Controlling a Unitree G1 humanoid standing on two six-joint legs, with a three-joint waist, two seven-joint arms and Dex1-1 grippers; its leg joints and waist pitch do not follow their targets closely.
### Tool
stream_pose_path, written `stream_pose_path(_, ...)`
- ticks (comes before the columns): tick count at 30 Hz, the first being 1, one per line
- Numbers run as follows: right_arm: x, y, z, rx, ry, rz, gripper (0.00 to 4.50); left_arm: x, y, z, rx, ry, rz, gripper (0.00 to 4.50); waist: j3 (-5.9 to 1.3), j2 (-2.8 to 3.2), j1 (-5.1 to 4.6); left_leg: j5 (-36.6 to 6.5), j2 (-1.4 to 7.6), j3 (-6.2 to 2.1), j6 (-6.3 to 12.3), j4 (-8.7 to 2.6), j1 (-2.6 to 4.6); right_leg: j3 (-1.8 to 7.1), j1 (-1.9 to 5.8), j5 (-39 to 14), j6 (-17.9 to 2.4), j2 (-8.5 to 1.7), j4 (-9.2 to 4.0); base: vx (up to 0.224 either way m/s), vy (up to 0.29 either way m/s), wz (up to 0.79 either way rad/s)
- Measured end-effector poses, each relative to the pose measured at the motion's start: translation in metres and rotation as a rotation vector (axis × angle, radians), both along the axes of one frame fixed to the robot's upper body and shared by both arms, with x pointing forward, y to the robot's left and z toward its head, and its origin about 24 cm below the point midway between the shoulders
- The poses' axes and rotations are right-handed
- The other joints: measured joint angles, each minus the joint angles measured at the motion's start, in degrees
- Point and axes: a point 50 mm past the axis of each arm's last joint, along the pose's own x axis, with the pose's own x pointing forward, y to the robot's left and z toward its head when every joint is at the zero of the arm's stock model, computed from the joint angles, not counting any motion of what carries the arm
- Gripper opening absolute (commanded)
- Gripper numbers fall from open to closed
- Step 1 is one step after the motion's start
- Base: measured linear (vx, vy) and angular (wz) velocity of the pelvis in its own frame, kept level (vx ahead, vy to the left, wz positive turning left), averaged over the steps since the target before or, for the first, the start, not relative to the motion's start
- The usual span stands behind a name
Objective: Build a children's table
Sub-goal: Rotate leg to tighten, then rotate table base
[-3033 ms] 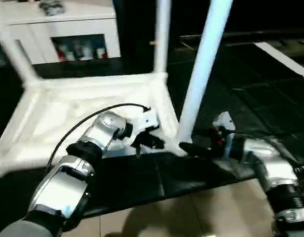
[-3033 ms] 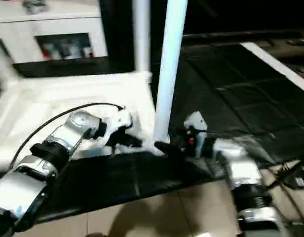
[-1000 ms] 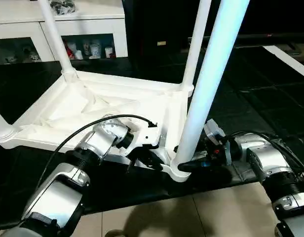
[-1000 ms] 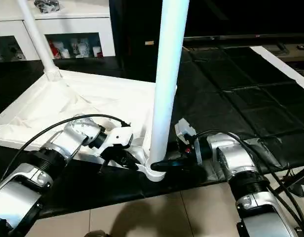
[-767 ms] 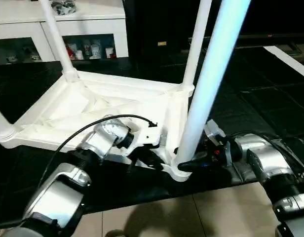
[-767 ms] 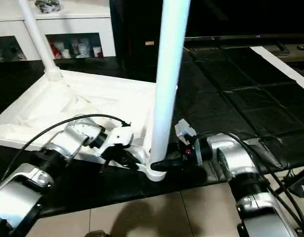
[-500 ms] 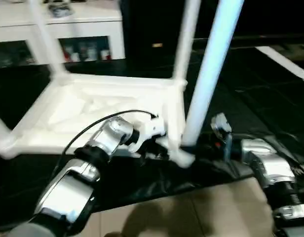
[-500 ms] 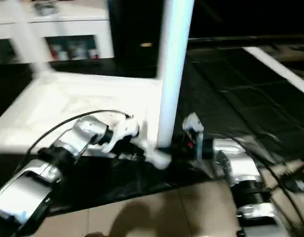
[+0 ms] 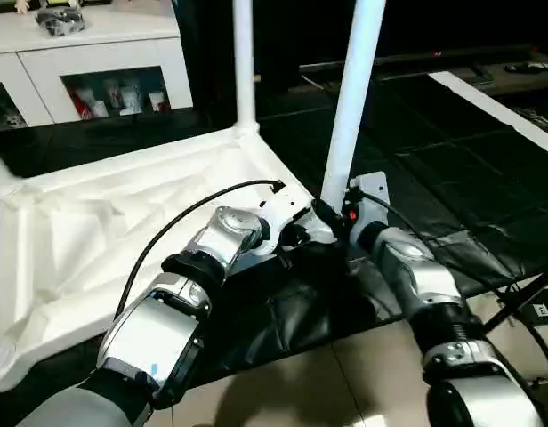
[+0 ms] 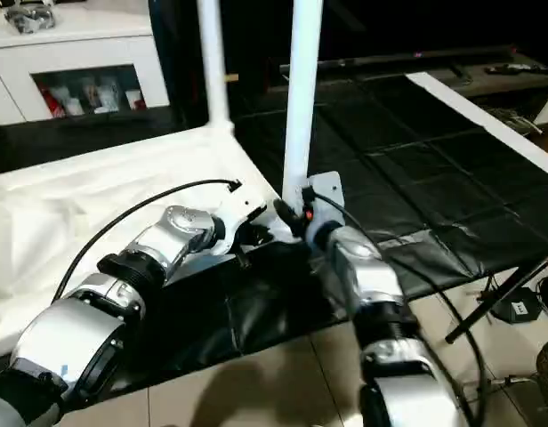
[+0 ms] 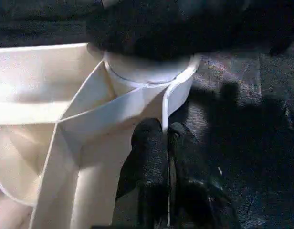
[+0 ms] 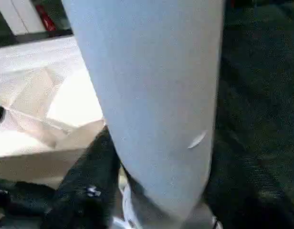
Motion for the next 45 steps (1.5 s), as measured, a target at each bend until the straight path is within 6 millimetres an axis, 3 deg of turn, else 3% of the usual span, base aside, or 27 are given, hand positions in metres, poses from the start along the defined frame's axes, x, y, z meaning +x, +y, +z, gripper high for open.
stream_pose_path(8, -0.008, -0.005, -0.006, -0.012, -0.025, -0.007, 3.59, 0.000, 0.005, 0.001, 0.014, -0.037, -0.054, 0.00, 0.01, 0.01, 0.46, 0.0, -0.02, 0.05, 0.04, -0.08, -0.01, 0.04, -0.13, 0.0, 0.0, -0.01, 0.04, 0.000, 0.000, 0.00)
stream_pose_path(11, -0.019, -0.010, -0.008, -0.006, -0.053, 0.038, 3.65, 0.000, 0.010, 0.002, 0.012, -0.034, -0.073, 0.00, 0.02, -0.01, 0.73, 0.0, -0.02, 0.07, 0.04, -0.08, -0.05, 0.04, -0.19, 0.0, 0.0, -0.01, 0.03, 0.000, 0.000, 0.00)
stream_pose_path(12, -0.021, -0.012, -0.009, 0.001, -0.056, 0.046, 3.95, 0.001, 0.012, 0.002, 0.012, -0.034, -0.079, 0.00, 0.03, -0.03, 0.72, 0.0, -0.02, 0.08, 0.04, -0.08, -0.08, 0.05, -0.23, 0.0, 0.0, -0.01, 0.03, 0.000, 0.000, 0.00)
stream_pose_path(14, -0.027, -0.016, -0.007, 0.006, -0.075, 0.078, 4.02, 0.000, 0.016, 0.004, -0.012, -0.024, -0.104, 0.00, 0.11, -0.14, 0.86, 0.0, -0.02, 0.09, 0.05, -0.09, -0.15, 0.05, -0.33, 0.0, 0.0, -0.01, 0.06, 0.000, 0.000, 0.00)
stream_pose_path(15, -0.030, -0.019, -0.007, 0.003, -0.084, 0.094, 4.14, 0.000, 0.019, 0.006, -0.034, -0.021, -0.115, 0.45, 0.15, -0.21, 0.96, 0.0, -0.01, 0.09, 0.05, -0.09, -0.16, 0.05, -0.35, 0.0, 0.0, -0.01, 0.06, 0.000, 0.000, 0.00)
stream_pose_path(18, -0.040, -0.030, -0.004, 0.017, -0.101, 0.131, 4.38, -0.003, 0.023, 0.015, -0.116, -0.029, -0.171, 0.57, 0.43, -0.65, 1.41, 0.0, 0.01, 0.10, 0.07, -0.08, -0.22, 0.04, -0.39, 0.0, 0.0, -0.01, 0.06, 0.000, 0.000, 0.00)
stream_pose_path(21, -0.048, -0.037, 0.006, 0.017, -0.145, 0.209, 4.50, -0.003, 0.031, 0.037, -0.133, -0.093, -0.246, 0.99, 0.50, -0.77, 1.61, 0.0, 0.02, 0.16, 0.07, -0.06, -0.14, 0.09, -0.31, 0.0, 0.0, -0.04, 0.04, 0.000, 0.000, 0.00)
stream_pose_path(23, -0.053, -0.044, 0.014, -0.001, -0.156, 0.268, 4.50, -0.007, 0.046, 0.042, -0.118, -0.110, -0.259, 1.01, 0.51, -0.80, 1.51, 0.0, 0.04, 0.18, 0.06, -0.08, -0.07, 0.11, -0.28, 0.0, 0.0, -0.02, 0.06, 0.000, 0.000, 0.00)
stream_pose_path(26, -0.064, -0.049, 0.019, -0.005, -0.146, 0.367, 4.50, -0.020, 0.074, 0.031, -0.060, -0.053, -0.250, 1.35, 0.53, -0.84, 1.39, 0.0, 0.13, 0.18, 0.03, -0.10, -0.02, 0.10, -0.29, 0.0, 0.0, 0.06, 0.12, 0.000, 0.000, 0.00)
stream_pose_path(30, -0.070, -0.026, 0.019, 0.032, -0.130, 0.515, 4.50, -0.037, 0.101, 0.025, 0.041, -0.029, -0.241, 1.44, 0.64, -1.02, 1.14, 0.0, 0.20, 0.15, -0.07, -0.08, 0.00, 0.09, -0.37, 0.0, 0.0, 0.07, 0.38, 0.000, 0.000, 0.00)
stream_pose_path(31, -0.070, -0.019, 0.021, 0.048, -0.132, 0.546, 4.50, -0.041, 0.110, 0.025, 0.078, -0.032, -0.231, 1.76, 0.66, -1.08, 0.95, 0.0, 0.21, 0.16, -0.08, -0.09, 0.02, 0.08, -0.39, 0.0, 0.0, 0.07, 0.42, 0.000, 0.000, 0.00)
stream_pose_path(36, -0.061, 0.008, 0.032, 0.088, -0.181, 0.611, 4.50, -0.052, 0.130, 0.033, 0.158, -0.051, -0.199, 2.10, 0.75, -1.45, 1.05, 0.1, 0.18, 0.15, -0.24, -0.08, 0.03, 0.12, -0.37, 0.0, 0.1, 0.04, 0.56, 0.000, 0.000, 0.00)
stream_pose_path(39, -0.044, 0.024, 0.037, 0.063, -0.206, 0.554, 4.50, -0.059, 0.140, 0.037, 0.225, -0.059, -0.182, 2.29, 0.74, -1.88, 0.87, 0.2, 0.20, 0.11, -0.31, -0.09, 0.03, 0.10, -0.36, 0.0, 0.1, 0.07, 0.63, 0.000, 0.000, 0.00)
stream_pose_path(45, -0.005, 0.042, 0.035, -0.033, -0.192, 0.315, 4.50, -0.062, 0.152, 0.033, 0.394, -0.084, -0.119, 2.29, 0.75, -1.94, 0.85, 0.2, 0.17, 0.11, -0.40, -0.07, -0.03, 0.11, -0.39, 0.0, 0.1, 0.06, 0.66, 0.000, 0.000, 0.00)
